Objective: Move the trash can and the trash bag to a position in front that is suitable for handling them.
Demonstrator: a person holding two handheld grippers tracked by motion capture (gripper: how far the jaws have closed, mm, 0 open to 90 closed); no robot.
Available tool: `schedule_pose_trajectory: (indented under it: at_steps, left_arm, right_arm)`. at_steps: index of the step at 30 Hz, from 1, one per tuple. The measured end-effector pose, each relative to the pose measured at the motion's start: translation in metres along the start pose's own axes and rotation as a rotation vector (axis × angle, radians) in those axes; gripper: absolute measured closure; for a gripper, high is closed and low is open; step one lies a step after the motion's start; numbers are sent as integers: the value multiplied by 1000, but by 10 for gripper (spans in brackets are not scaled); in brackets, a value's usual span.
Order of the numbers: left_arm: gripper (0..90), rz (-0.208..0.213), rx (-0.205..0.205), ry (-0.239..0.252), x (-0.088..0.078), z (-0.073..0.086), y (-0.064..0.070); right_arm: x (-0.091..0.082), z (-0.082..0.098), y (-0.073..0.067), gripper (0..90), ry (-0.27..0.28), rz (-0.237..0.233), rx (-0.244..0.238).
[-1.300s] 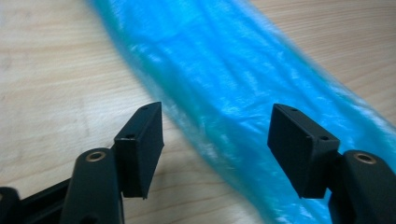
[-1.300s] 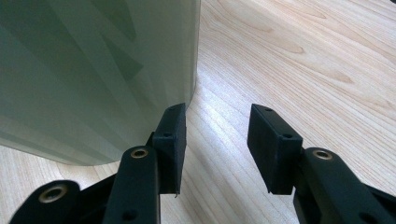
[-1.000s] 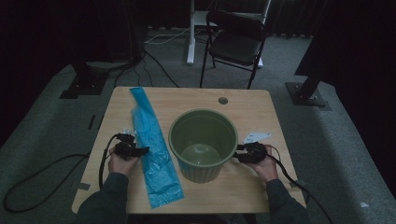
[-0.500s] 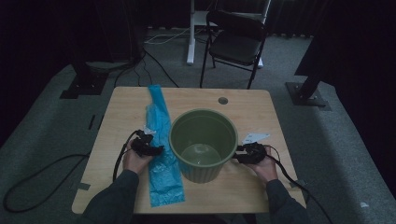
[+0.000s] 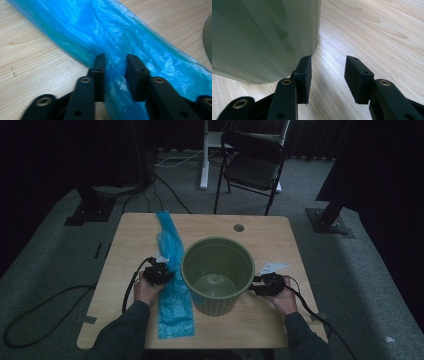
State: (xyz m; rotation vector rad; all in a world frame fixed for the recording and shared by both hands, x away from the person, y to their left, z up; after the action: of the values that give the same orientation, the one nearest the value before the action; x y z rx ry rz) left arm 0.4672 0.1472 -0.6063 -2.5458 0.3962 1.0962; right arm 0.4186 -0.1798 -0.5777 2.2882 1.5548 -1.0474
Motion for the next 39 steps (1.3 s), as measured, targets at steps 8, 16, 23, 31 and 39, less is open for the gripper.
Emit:
schedule_pose_trajectory:
  at_steps: [8, 16, 23, 31, 39]
  left_arm:
    - [876, 44, 28, 3, 1, -2, 1]
    - [880, 76, 41, 10, 0, 0, -2]
    - [881, 99, 39, 41, -7, -5, -3]
    - [882, 129, 24, 64, -11, -10, -1]
    - [882, 127, 31, 68, -12, -10, -2]
  right_arm:
    - [0, 0, 0, 569, 0, -5, 1]
    - [0, 1, 1, 574, -1, -11, 5]
    - [0, -1, -1, 576, -1, -15, 0]
    - [0, 0, 1, 578, -1, -17, 2]
    - [0, 1, 0, 581, -6, -18, -1]
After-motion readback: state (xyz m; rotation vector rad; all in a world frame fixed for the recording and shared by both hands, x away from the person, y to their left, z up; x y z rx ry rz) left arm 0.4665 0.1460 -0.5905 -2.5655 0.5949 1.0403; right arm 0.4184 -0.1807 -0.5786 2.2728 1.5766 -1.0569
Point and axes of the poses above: each handheld gripper's, and its own axes: x roughly forward along the jaws, z roughly out of its underside, y roughly to its right, the point moved 10 cm from there along x, roughly forward along the jaws, and after that the axes turned 15 degrees about -z, right-handed, at the moved point
